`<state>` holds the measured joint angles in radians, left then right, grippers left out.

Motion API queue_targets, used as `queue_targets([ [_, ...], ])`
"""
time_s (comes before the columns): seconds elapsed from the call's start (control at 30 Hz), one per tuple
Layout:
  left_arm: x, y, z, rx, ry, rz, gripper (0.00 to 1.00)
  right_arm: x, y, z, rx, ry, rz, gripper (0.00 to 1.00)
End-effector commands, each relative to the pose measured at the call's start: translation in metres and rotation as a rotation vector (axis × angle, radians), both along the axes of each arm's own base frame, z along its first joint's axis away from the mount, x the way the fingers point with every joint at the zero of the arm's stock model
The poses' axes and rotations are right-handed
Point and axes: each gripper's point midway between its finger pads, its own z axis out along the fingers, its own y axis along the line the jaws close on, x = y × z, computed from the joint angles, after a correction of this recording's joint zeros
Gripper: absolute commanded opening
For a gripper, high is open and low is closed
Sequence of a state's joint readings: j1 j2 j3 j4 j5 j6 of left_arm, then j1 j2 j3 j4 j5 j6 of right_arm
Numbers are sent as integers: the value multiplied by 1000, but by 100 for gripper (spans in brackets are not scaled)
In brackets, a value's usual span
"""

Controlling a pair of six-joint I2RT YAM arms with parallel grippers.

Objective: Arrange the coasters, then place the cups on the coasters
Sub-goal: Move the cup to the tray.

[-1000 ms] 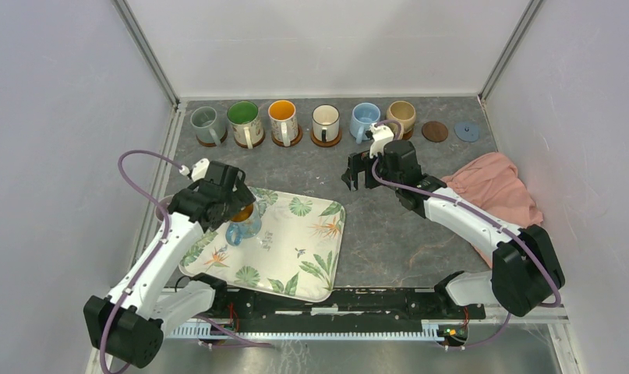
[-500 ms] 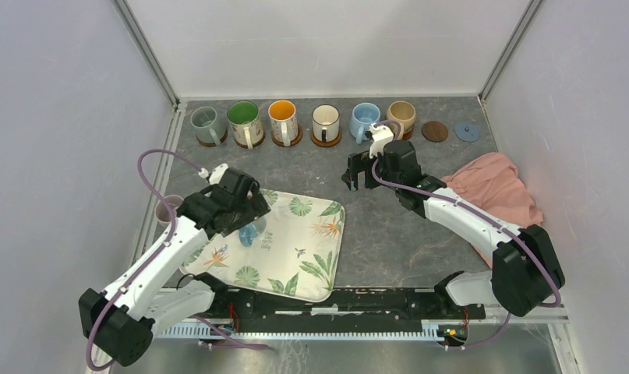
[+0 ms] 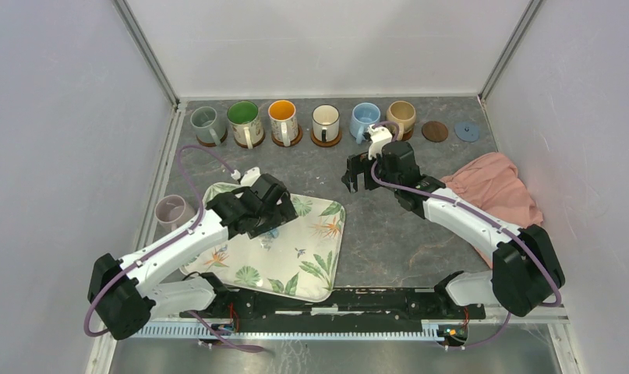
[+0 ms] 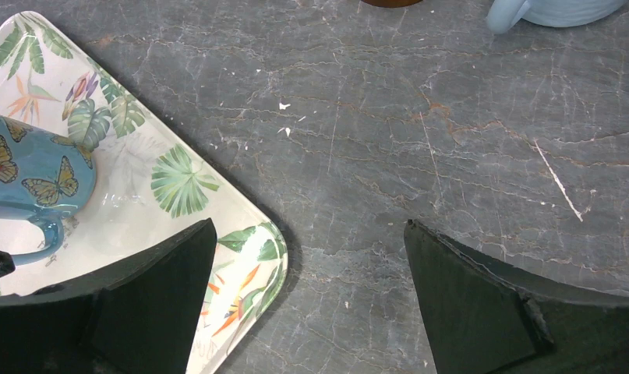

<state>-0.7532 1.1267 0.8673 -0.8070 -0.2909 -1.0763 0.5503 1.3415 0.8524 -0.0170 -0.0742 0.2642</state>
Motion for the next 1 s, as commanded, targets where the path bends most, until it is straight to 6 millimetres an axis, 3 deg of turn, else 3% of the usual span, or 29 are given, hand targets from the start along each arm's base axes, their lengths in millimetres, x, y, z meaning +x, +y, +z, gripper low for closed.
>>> queue_targets([
  [0.0, 22, -14, 33, -103, -119, 56, 100, 7, 4, 25, 21, -71, -5, 98],
  [0.1, 20, -7, 37, -78, -127, 52, 100, 2, 5, 20, 7, -53, 5, 98],
  [0.2, 13, 24, 42, 37, -129, 113, 100, -1, 8, 19, -3, -53, 19, 98],
  [0.3, 10, 48, 58, 87, -187, 160, 100, -5, 13, 16, -12, -51, 39, 98],
  [0.4, 13, 56, 82, 78, -279, 151, 100, -11, 25, 14, -15, -51, 75, 98],
  [0.8, 33, 78, 159, 140, -570, 113, 100, -49, 99, 22, -21, -71, 211, 96],
  [0.97, 33, 87, 173, 177, -622, 103, 100, -69, 139, 25, -30, -81, 277, 95],
])
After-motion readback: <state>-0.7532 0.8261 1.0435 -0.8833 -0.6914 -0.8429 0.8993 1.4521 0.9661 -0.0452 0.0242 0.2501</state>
